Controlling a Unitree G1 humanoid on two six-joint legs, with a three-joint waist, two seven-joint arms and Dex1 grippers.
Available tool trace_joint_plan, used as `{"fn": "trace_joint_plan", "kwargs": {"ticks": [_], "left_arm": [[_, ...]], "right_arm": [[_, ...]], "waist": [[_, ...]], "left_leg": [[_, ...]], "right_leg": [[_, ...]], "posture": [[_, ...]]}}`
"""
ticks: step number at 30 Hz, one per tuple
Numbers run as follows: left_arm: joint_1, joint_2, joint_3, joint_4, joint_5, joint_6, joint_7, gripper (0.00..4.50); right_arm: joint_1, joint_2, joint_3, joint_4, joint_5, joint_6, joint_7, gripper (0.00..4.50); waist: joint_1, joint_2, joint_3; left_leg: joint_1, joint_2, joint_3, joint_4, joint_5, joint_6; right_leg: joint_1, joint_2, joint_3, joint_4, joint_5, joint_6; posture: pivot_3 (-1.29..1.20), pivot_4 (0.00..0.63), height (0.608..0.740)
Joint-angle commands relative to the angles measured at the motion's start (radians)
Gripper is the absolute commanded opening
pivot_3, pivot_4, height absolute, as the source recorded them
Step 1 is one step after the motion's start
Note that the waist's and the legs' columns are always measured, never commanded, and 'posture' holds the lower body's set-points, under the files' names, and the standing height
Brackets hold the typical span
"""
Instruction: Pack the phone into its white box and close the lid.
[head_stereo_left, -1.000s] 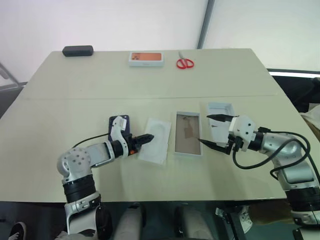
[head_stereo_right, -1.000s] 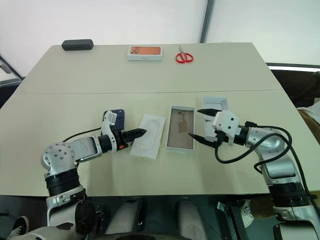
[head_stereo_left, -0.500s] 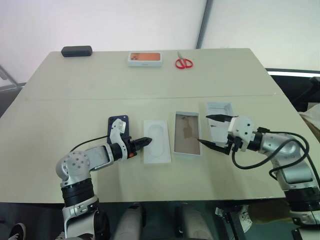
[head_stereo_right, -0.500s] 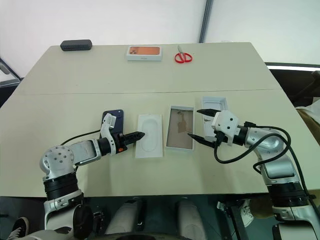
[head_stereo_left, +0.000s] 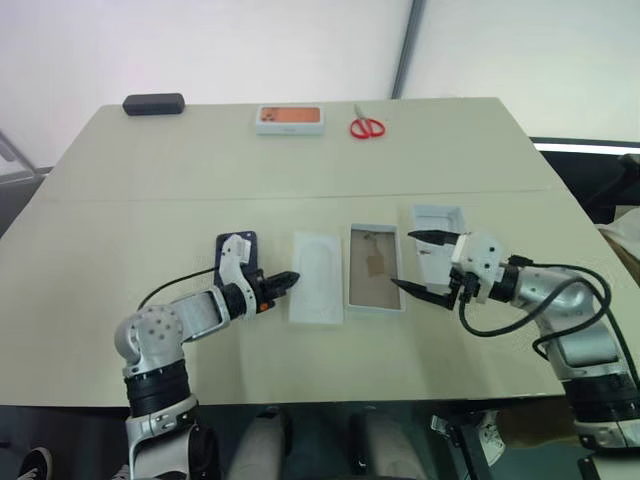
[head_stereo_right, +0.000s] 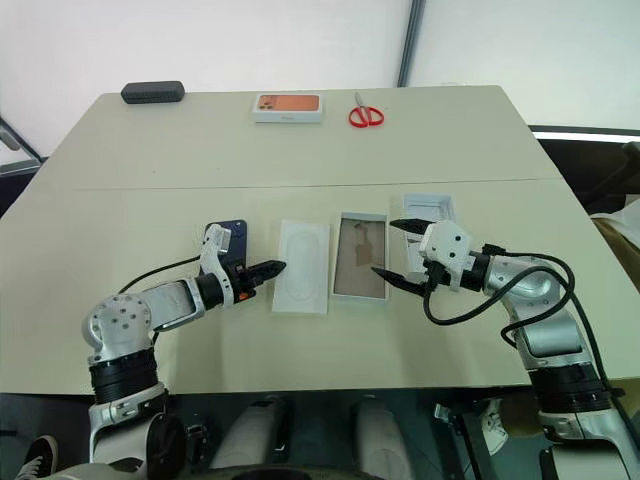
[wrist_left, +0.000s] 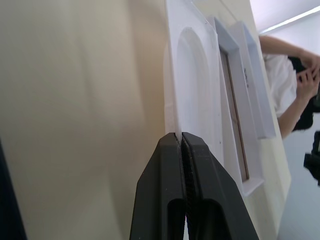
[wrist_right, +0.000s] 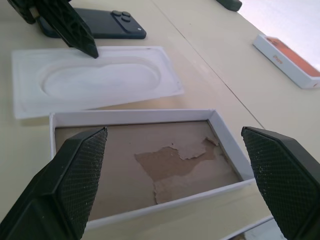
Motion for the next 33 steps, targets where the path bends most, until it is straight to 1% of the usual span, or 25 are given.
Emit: {"fn": "trace_joint_plan", "kwargs": {"ticks": [1, 7, 10, 14, 17, 20, 22, 24, 30, 33], "left_arm": [[-0.026, 0.025, 0.069, 0.036, -0.053, 0.021, -0.002, 0.04], [-0.126, 0.058, 0.181, 0.120, -0.114, 0.050, 0.041, 0.04], [-0.137, 0.075, 0.169, 0.098, -0.110, 0.067, 0.052, 0.04], [-0.137, 0.060, 0.176, 0.081, -0.131, 0.083, 0.070, 0.04], [-0.137, 0.038, 0.192, 0.072, -0.146, 0.087, 0.095, 0.00], [-0.145, 0.018, 0.223, 0.069, -0.179, 0.085, 0.119, 0.00], [-0.153, 0.015, 0.238, 0.068, -0.202, 0.077, 0.138, 0.00], [-0.169, 0.014, 0.257, 0.072, -0.229, 0.063, 0.162, 0.00], [-0.207, 0.019, 0.302, 0.110, -0.336, 0.048, 0.225, 0.00], [-0.212, 0.024, 0.290, 0.132, -0.364, 0.037, 0.248, 0.00]], "right_arm": [[0.009, 0.017, 0.012, -0.093, 0.040, 0.045, -0.002, 4.50], [0.031, 0.034, 0.084, -0.135, 0.047, 0.087, 0.040, 4.50], [0.005, 0.014, 0.133, -0.072, -0.021, 0.051, 0.075, 4.50], [-0.030, 0.004, 0.178, -0.002, -0.061, 0.032, 0.122, 4.50], [-0.058, 0.004, 0.202, 0.046, -0.088, 0.018, 0.141, 3.64], [-0.069, 0.012, 0.214, 0.081, -0.106, -0.005, 0.149, 2.20], [-0.078, 0.019, 0.217, 0.093, -0.109, -0.004, 0.152, 1.05], [-0.089, 0.032, 0.220, 0.100, -0.109, -0.012, 0.152, 0.04], [-0.124, 0.078, 0.234, 0.117, -0.125, -0.037, 0.137, 0.04], [-0.158, 0.118, 0.268, 0.141, -0.154, -0.073, 0.138, 0.04]], "waist": [[0.000, 0.000, 0.000], [0.001, -0.001, 0.001], [0.001, -0.001, 0.001], [0.002, -0.002, 0.001], [0.000, -0.002, 0.001], [0.000, -0.002, 0.001], [-0.001, -0.002, 0.001], [-0.001, -0.002, 0.001], [0.000, -0.003, 0.002], [0.000, -0.003, 0.002]], "left_leg": [[0.000, 0.000, 0.000, 0.000, 0.000, 0.000], [-0.004, 0.000, -0.001, 0.000, 0.000, 0.000], [-0.007, 0.000, -0.002, 0.002, 0.000, 0.000], [-0.007, 0.000, -0.002, 0.002, 0.000, 0.000], [-0.007, 0.000, -0.002, 0.002, 0.000, 0.000], [-0.007, 0.000, -0.002, 0.002, 0.000, 0.000], [-0.007, 0.000, -0.002, 0.002, 0.000, 0.000], [-0.007, 0.000, -0.002, 0.002, 0.000, 0.000], [-0.008, 0.000, -0.002, 0.002, 0.000, 0.000], [-0.008, 0.000, -0.002, 0.002, 0.000, -0.001]], "right_leg": [[0.000, 0.000, 0.000, 0.000, 0.000, 0.000], [-0.003, 0.000, 0.000, 0.000, 0.000, 0.000], [-0.005, 0.000, -0.001, 0.000, 0.000, 0.000], [-0.005, 0.000, -0.002, 0.000, 0.000, 0.000], [-0.005, 0.000, -0.002, 0.000, 0.000, 0.000], [-0.006, 0.000, -0.002, 0.000, 0.000, 0.000], [-0.006, 0.000, -0.002, 0.000, 0.000, 0.000], [-0.006, 0.000, -0.001, 0.000, 0.000, 0.000], [-0.006, 0.000, -0.002, 0.000, 0.000, 0.000], [-0.007, 0.000, -0.002, 0.000, 0.000, 0.000]], "posture": [[0.00, 0.150, 0.740], [0.00, 0.150, 0.740], [0.00, 0.150, 0.740], [0.00, 0.150, 0.740], [0.00, 0.150, 0.740], [0.00, 0.150, 0.740], [0.00, 0.150, 0.740], [0.00, 0.150, 0.740], [0.00, 0.150, 0.740], [0.00, 0.150, 0.740]]}}
